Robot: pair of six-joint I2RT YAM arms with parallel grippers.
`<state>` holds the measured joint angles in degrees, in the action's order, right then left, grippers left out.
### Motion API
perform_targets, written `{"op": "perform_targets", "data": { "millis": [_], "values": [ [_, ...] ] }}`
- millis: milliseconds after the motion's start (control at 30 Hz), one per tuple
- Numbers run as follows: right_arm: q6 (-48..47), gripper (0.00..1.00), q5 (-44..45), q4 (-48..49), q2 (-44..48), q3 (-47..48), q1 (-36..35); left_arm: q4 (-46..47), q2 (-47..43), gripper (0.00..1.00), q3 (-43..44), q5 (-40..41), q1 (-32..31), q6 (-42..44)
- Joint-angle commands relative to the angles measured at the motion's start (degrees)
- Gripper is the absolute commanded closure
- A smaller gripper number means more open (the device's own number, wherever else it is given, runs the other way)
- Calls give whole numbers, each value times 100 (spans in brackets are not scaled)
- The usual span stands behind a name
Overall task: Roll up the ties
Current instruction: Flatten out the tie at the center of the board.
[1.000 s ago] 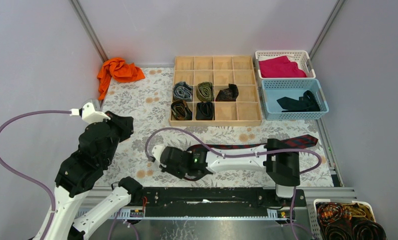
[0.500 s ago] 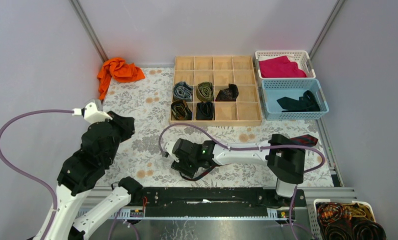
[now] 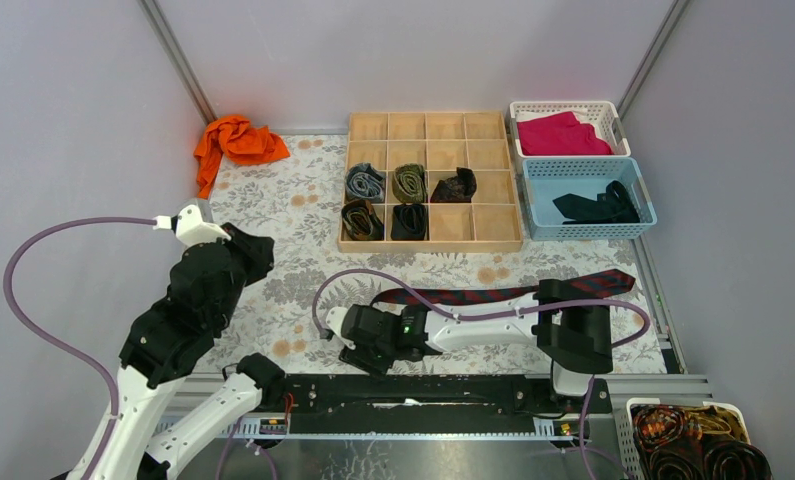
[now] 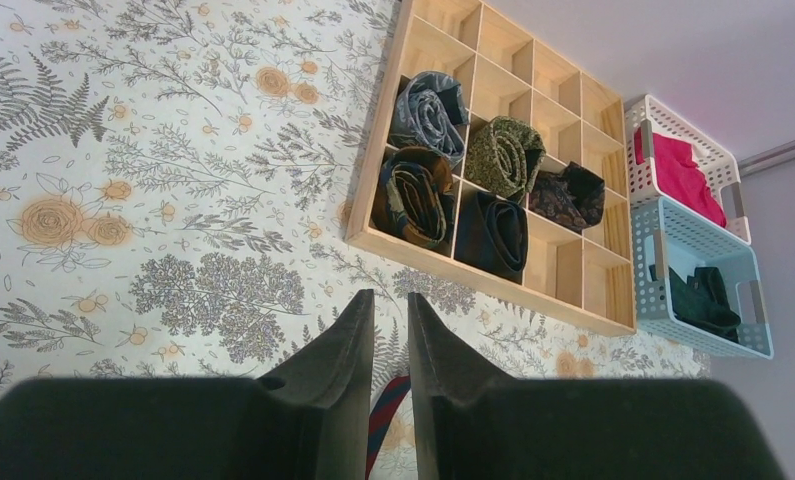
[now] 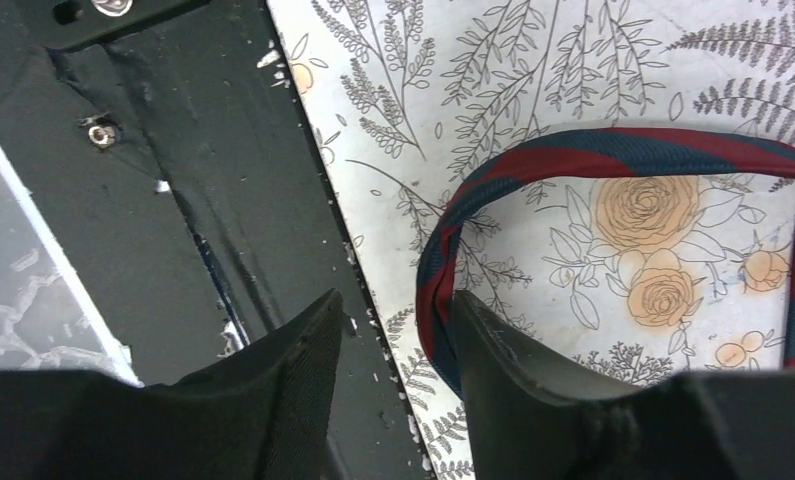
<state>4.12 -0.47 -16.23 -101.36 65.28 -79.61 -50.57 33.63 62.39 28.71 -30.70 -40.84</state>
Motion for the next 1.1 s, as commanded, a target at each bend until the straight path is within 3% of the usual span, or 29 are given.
{"op": "perform_targets", "data": {
  "millis": [0, 100, 267, 333, 467, 667, 900, 1067],
  "values": [
    [98, 51, 346, 63, -138, 121, -28, 203, -38, 75, -105, -81, 29, 6],
    [76, 57, 444, 115, -311, 129, -28, 205, -66, 75, -140, -80, 29, 6],
    [-44, 84, 785, 107, -596, 283, -28, 215, -41, 75, -140, -102, 29, 36],
    [-190, 88, 910, 125, -616, 358, -13, 214, -45, 75, -131, -99, 29, 45],
    [-721, 92, 491, -100, -588, 788, 196, 223, -30, 75, -87, -86, 29, 50],
    [-1540, 92, -1796, -1392, -996, 1956, 892, 306, 49, 75, 96, -33, 29, 139],
    [-2527, 93, -2699, -3377, -2145, 3777, 1180, 573, 379, 74, 229, -80, 29, 313],
    [-3028, 94, -2868, -4370, -2954, 4936, 1576, 692, 587, 74, 210, -79, 29, 414]
  ]
}}
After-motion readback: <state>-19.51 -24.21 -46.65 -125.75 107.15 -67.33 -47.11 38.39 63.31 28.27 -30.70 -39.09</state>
